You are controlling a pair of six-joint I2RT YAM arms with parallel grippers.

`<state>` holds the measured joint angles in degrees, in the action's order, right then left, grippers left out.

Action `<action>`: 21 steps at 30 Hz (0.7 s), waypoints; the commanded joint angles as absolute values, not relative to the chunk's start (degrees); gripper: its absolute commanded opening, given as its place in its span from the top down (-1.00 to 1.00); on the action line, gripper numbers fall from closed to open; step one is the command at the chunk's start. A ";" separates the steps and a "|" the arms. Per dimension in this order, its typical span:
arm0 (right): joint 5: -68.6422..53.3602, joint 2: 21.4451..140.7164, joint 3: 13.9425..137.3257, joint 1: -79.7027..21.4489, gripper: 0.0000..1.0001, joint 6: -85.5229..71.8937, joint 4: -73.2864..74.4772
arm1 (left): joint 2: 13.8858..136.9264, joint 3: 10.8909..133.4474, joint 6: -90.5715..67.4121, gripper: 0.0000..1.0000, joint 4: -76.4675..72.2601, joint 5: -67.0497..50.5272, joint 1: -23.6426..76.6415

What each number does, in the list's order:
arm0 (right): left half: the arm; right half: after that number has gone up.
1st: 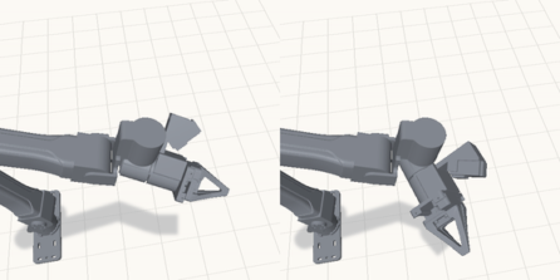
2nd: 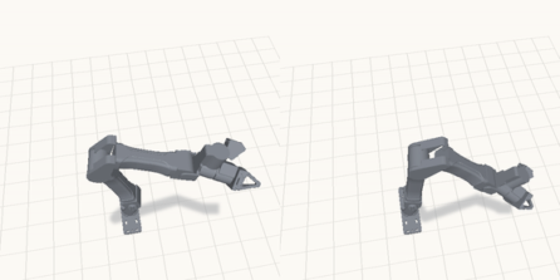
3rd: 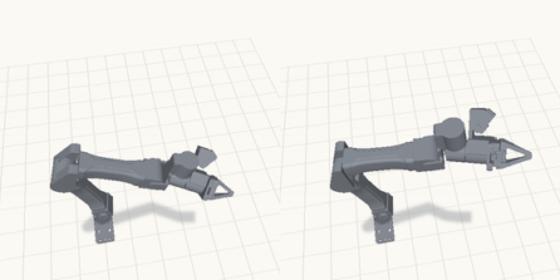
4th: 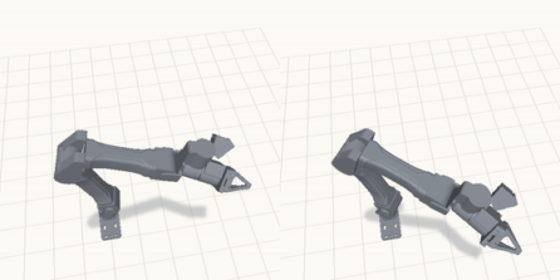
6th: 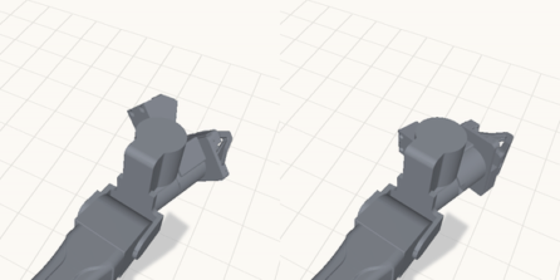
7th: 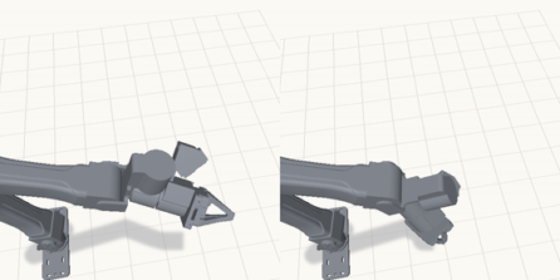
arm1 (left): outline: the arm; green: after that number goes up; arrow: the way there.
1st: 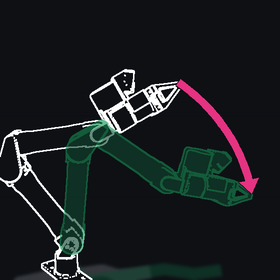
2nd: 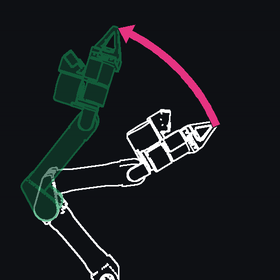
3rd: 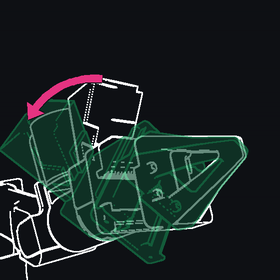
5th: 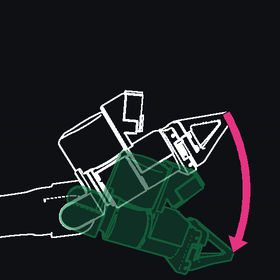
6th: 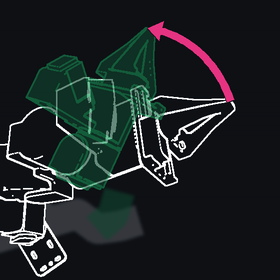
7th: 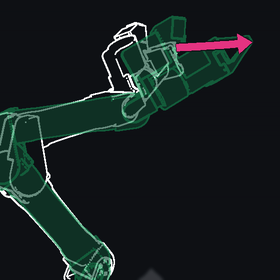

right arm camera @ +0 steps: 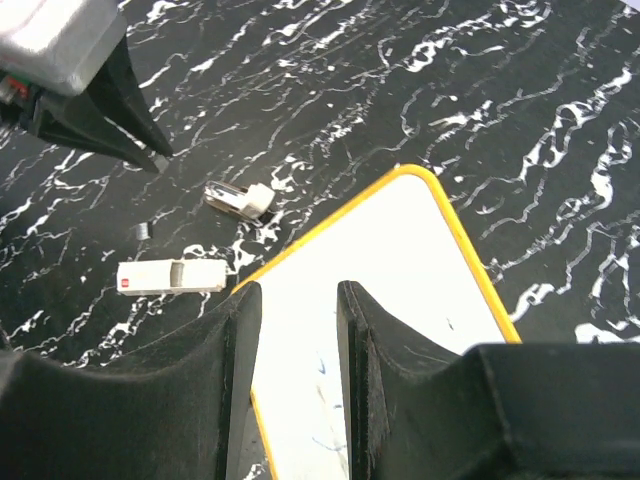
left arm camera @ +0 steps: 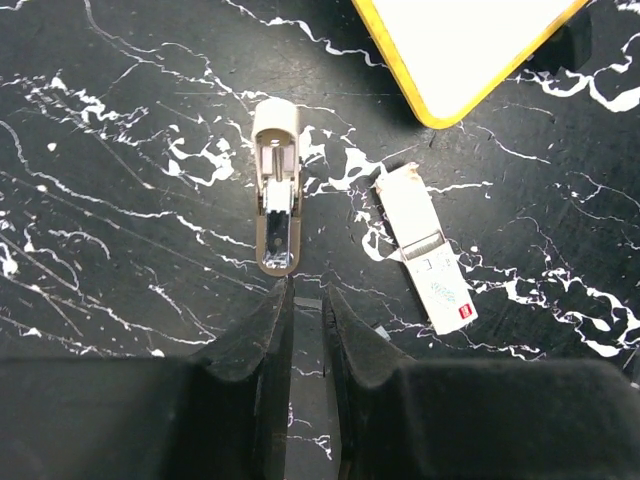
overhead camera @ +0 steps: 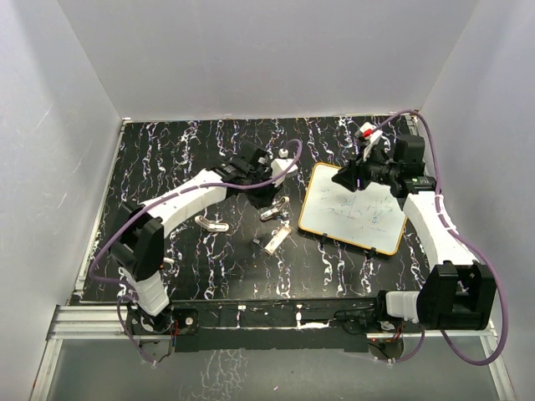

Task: Load the staples into the stapler

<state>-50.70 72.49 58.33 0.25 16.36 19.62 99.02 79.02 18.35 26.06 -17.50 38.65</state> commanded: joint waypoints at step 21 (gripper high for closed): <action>-56.82 69.87 55.58 4.69 0.21 17.22 16.18 | 112.00 90.42 20.62 1.00 34.99 -5.40 44.03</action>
<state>-55.09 71.44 56.34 4.29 16.64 19.11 112.36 87.61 19.97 32.34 -7.05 43.72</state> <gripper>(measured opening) 0.395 0.137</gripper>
